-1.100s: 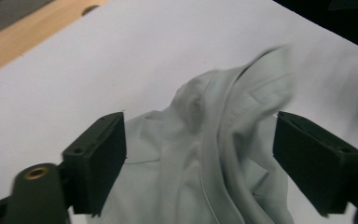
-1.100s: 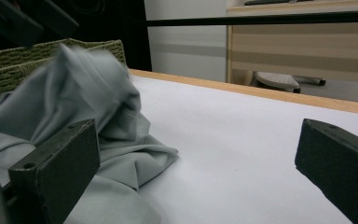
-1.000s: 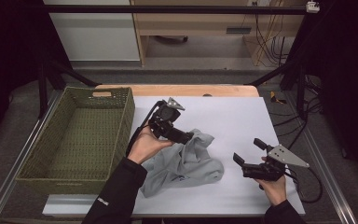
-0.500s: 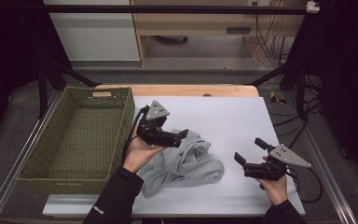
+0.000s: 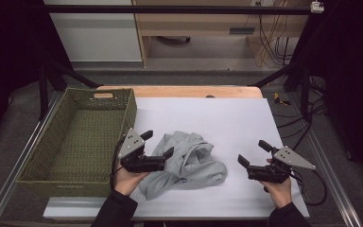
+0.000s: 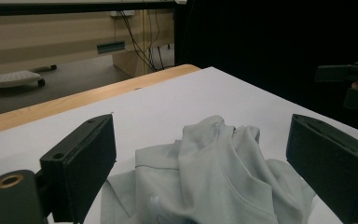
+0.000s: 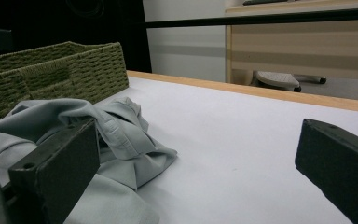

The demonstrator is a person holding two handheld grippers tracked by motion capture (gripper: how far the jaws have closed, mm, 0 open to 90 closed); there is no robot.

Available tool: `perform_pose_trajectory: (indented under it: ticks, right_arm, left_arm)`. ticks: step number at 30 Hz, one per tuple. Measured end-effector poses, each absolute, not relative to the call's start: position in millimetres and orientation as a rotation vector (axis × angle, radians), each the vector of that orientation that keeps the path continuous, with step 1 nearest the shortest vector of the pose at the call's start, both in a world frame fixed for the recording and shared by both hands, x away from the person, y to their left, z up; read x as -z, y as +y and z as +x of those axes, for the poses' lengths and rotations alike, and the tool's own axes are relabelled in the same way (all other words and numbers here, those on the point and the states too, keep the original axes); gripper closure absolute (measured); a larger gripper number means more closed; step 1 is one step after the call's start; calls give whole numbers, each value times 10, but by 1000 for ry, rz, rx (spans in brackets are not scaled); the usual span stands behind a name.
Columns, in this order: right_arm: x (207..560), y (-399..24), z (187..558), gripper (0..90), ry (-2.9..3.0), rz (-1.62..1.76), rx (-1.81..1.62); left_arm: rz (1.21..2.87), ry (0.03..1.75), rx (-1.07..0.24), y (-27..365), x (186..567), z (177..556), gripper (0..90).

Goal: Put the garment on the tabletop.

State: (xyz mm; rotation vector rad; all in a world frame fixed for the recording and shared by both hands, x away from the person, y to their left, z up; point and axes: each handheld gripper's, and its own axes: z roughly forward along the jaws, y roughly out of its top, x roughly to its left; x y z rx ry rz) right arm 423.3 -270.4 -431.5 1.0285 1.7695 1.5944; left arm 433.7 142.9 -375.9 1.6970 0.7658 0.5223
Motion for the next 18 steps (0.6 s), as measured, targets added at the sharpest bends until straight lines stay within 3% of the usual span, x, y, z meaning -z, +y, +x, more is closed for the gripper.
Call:
perform_pose_trajectory:
  ticks: [18]
  right_arm:
    - [4326,-2721,4226,3,1776,1044,-1599]
  left_arm:
    - [1654,771,-548,1603,4054,4228,46]
